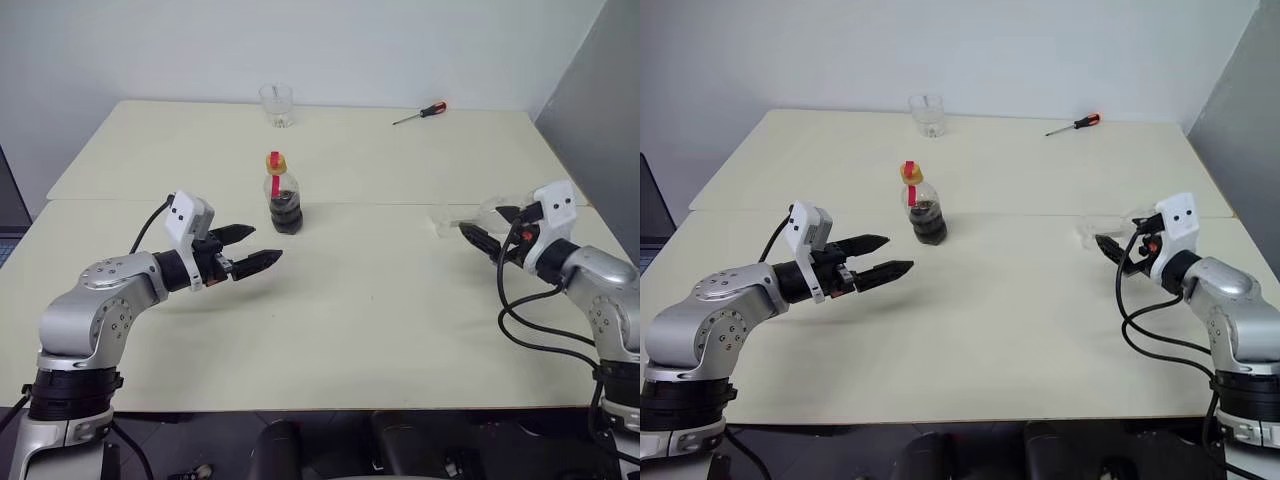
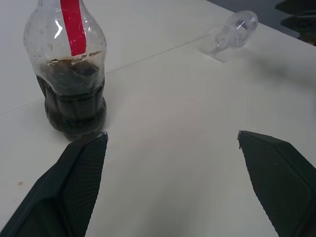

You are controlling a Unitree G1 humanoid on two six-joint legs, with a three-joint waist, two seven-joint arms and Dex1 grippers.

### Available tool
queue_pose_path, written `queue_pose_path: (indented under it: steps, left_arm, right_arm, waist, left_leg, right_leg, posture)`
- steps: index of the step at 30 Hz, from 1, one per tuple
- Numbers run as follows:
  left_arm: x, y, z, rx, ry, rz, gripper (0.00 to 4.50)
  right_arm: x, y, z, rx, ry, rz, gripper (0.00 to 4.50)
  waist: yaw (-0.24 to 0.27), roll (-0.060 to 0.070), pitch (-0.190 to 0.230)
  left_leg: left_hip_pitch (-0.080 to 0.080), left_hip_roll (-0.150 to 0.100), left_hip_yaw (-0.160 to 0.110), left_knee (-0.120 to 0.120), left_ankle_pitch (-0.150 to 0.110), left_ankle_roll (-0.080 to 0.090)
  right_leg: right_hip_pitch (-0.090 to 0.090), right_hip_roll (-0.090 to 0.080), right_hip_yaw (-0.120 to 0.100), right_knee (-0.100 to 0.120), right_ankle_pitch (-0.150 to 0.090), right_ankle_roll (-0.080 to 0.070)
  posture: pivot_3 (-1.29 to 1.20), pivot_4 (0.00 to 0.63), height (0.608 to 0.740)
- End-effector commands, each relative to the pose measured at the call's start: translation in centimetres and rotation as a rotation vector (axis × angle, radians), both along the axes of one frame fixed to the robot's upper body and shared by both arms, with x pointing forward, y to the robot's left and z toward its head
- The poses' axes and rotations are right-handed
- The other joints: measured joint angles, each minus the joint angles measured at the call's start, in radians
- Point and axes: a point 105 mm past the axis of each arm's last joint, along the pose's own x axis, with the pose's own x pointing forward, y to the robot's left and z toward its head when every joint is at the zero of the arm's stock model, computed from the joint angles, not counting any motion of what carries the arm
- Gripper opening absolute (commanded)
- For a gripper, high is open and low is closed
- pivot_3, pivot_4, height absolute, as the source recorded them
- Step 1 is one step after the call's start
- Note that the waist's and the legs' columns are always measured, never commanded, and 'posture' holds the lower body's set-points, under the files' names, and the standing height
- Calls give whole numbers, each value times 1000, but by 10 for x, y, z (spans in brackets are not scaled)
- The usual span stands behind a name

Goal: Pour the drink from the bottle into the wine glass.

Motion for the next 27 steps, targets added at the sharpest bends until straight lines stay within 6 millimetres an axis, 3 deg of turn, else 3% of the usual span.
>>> queue_pose_path:
  steps: [1, 10, 15, 19, 27]
  left_arm:
    - [-8, -3, 8, 7, -19, -44, 4485]
    - [4, 5, 9, -17, -48, 24, 4485]
    - [22, 21, -14, -40, -79, 247, 4485]
    - [31, 33, -36, 43, -115, 397, 4485]
    - [61, 19, -14, -59, -276, 464, 4485]
  right_arm:
    - [-8, -6, 20, -3, -55, 0, 4500]
    - [-22, 13, 14, 14, -15, 96, 4500]
    - [-30, 39, 14, -5, 6, 202, 4500]
    - [-34, 57, 16, 14, 14, 252, 4500]
    - [-44, 86, 16, 9, 25, 368, 4500]
  waist:
    - [0, 0, 0]
    - [1, 0, 0]
    - [0, 0, 0]
    - [2, 0, -1]
    - [18, 0, -1]
  left_leg:
    - [0, 0, 0, 0, 0, 0]
    - [0, 0, 0, 0, 0, 0]
    - [0, 0, 0, 1, 0, 0]
    - [0, 0, -1, 0, 0, 0]
    - [-1, -1, 0, 3, 0, 0]
  right_leg:
    - [0, 0, 0, 0, 0, 0]
    - [0, 0, 0, 0, 0, 0]
    - [1, 0, 0, 0, 0, 0]
    - [0, 0, 0, 0, 0, 0]
    - [1, 0, -1, 0, 2, 1]
  posture:
    - [0, 150, 740]
    - [0, 150, 740]
    - [0, 150, 740]
    - [0, 150, 740]
    - [0, 150, 740]
